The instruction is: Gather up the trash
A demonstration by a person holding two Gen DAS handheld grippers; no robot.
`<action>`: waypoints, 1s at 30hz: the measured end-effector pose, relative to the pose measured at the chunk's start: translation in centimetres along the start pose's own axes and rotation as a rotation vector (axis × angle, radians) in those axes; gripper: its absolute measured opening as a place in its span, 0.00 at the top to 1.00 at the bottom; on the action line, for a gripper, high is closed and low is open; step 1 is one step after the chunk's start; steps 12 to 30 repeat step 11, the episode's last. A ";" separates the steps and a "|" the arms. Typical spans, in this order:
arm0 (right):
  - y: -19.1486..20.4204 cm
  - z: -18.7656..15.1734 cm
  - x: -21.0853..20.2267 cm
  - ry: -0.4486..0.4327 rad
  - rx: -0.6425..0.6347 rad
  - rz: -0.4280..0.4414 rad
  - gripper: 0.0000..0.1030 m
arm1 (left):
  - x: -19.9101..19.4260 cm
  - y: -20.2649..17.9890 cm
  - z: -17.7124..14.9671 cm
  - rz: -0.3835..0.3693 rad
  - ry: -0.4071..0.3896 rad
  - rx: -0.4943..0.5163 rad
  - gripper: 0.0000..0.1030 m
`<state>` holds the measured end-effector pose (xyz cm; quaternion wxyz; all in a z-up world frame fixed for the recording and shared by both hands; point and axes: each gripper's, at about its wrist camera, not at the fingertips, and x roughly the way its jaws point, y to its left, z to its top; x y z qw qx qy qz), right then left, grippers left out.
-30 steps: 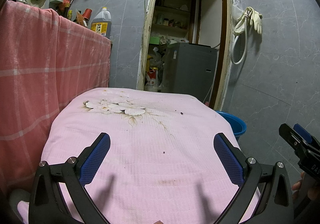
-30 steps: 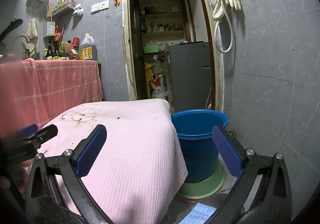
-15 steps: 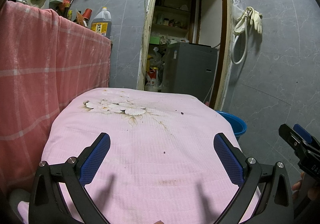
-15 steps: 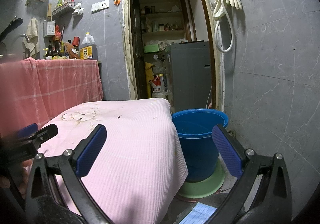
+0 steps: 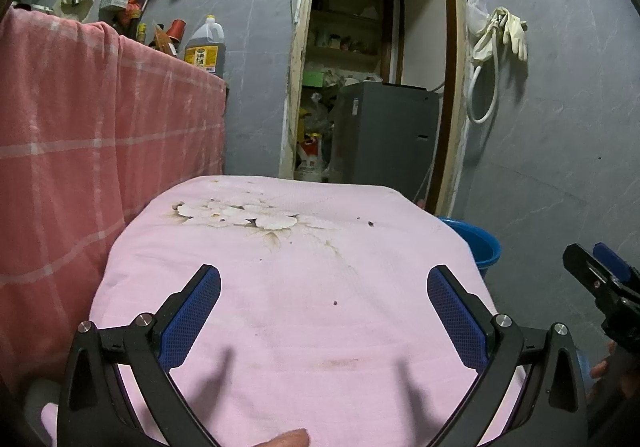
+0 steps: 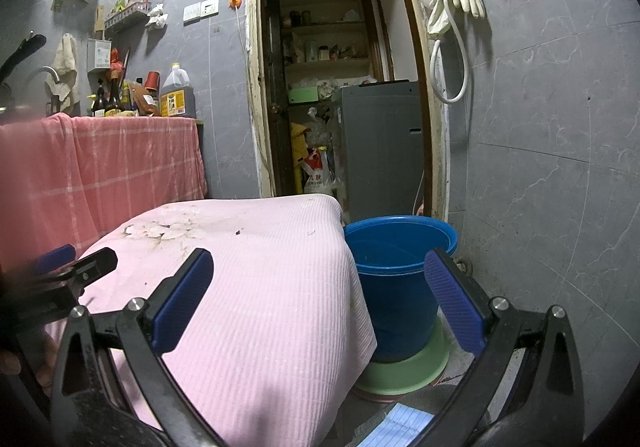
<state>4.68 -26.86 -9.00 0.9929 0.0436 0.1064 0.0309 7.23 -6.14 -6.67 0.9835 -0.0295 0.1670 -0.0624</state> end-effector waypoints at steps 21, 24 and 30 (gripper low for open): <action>0.2 -0.3 -0.2 0.003 -0.004 0.002 0.00 | 0.5 0.9 -0.2 0.022 0.005 -0.002 0.02; 0.2 -0.3 -0.2 0.003 -0.004 0.002 0.00 | 0.5 0.9 -0.2 0.022 0.005 -0.002 0.02; 0.2 -0.3 -0.2 0.003 -0.004 0.002 0.00 | 0.5 0.9 -0.2 0.022 0.005 -0.002 0.02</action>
